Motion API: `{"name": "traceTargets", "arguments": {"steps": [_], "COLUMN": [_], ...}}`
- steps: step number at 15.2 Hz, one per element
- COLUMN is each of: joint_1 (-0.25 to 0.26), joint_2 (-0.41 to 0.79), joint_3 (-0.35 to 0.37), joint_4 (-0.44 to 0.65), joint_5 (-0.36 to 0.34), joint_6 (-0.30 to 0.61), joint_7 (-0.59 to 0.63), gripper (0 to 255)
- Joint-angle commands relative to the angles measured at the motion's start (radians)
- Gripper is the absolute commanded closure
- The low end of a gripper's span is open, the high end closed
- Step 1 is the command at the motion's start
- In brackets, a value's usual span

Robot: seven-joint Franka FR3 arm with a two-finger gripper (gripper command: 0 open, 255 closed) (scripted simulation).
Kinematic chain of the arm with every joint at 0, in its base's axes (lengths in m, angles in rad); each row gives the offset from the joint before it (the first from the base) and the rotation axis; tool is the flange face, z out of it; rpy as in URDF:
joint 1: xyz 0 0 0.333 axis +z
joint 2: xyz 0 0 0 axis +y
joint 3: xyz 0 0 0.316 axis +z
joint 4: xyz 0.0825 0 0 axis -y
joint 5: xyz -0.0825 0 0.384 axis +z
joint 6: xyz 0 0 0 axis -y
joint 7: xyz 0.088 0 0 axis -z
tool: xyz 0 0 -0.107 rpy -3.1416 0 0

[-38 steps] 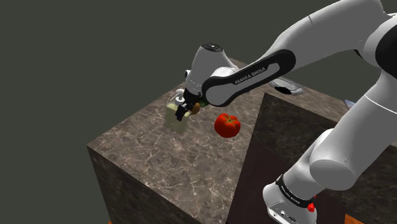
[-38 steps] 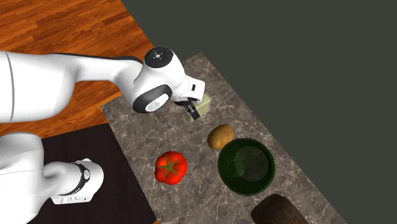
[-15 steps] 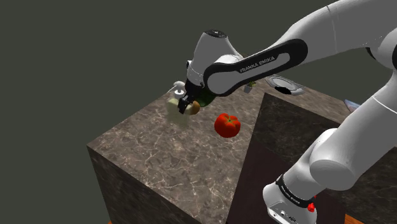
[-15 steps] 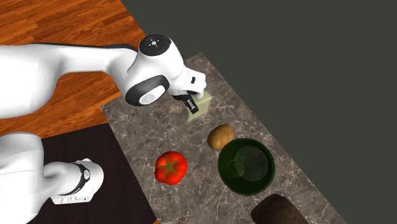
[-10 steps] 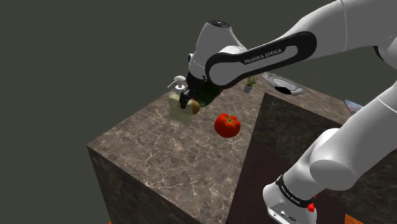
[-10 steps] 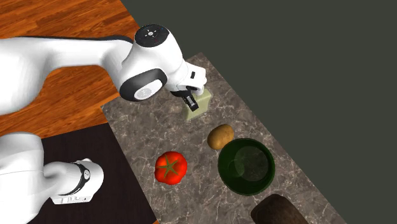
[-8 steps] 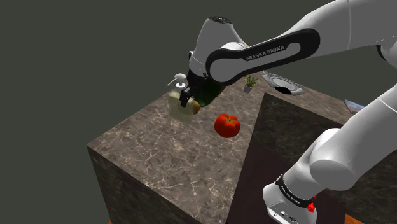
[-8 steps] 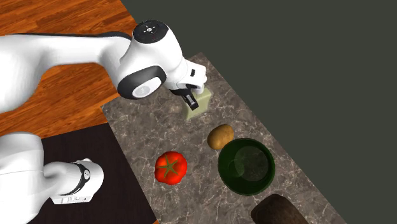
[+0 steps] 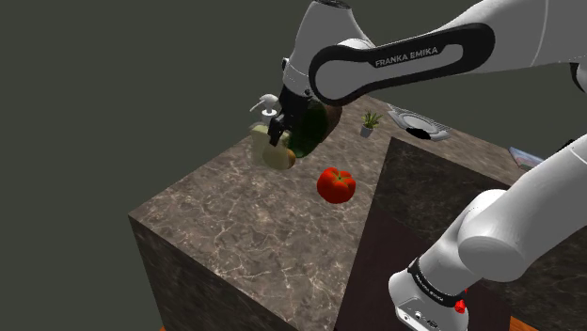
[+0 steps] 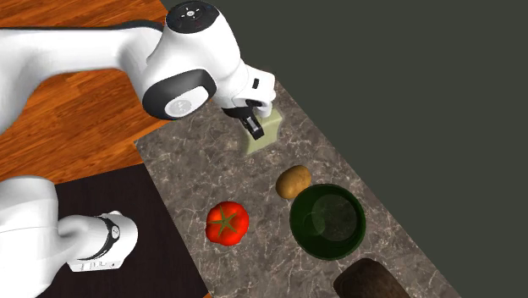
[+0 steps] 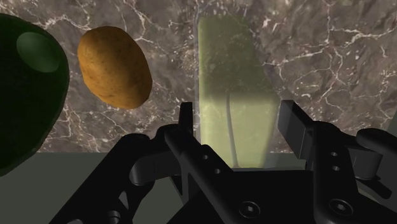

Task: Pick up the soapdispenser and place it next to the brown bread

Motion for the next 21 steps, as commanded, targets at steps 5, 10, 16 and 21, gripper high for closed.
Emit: {"name": "traceTargets", "arguments": {"steps": [5, 10, 16, 21], "joint_1": [0.001, 0.001, 0.001, 0.000], "joint_2": [-0.027, -0.043, -0.055, -0.058], "joint_3": [-0.004, -0.007, -0.010, -0.012], "joint_4": [0.055, 0.107, 0.176, 0.240], "joint_5": [0.011, 0.017, 0.021, 0.023], "joint_6": [-0.081, -0.148, -0.229, -0.295], "joint_7": [-0.012, -0.020, -0.027, -0.032], "gripper": [255, 255, 255, 255]}}
